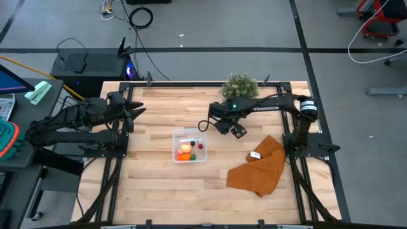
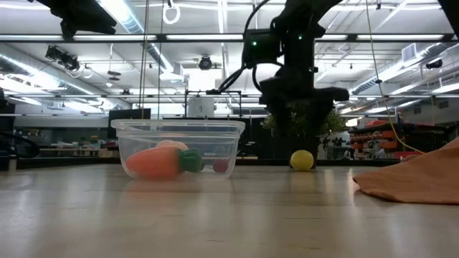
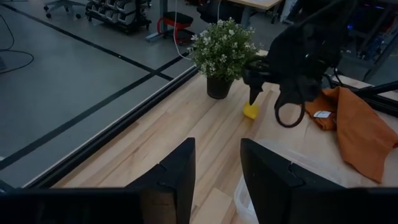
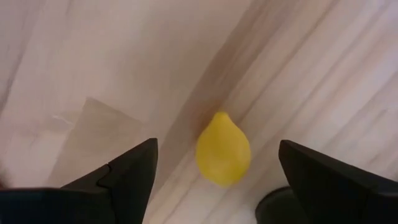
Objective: Pick and placing Produce into tupperware
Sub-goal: Put the yellow lemon into the transparent bin
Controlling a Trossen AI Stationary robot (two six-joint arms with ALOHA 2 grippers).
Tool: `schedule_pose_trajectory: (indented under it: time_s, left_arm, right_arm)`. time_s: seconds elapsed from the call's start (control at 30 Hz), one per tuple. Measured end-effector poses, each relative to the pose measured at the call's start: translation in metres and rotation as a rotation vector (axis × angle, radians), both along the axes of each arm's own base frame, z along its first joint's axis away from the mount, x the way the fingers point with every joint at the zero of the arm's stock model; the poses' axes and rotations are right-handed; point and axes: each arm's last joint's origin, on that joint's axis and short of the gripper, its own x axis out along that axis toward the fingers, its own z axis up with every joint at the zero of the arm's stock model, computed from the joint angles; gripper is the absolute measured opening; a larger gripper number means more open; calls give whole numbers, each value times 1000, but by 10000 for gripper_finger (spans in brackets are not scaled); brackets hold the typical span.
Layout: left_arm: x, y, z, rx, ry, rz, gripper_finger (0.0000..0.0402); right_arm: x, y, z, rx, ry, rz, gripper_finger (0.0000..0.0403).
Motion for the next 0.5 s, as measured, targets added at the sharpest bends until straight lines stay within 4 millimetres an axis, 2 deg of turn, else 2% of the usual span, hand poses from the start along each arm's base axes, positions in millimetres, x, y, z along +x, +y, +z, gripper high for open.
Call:
schedule_pose_trajectory:
  time_s: [0.27,0.5]
  left_arm:
    - [0,0,0,-3,-1,1,139]
    - [0,0,0,-2,-1,0,140]
  right_arm:
    - [5,-1,-18,1,60,3,316]
    - [4,-3,-22,-1,83,-10,332]
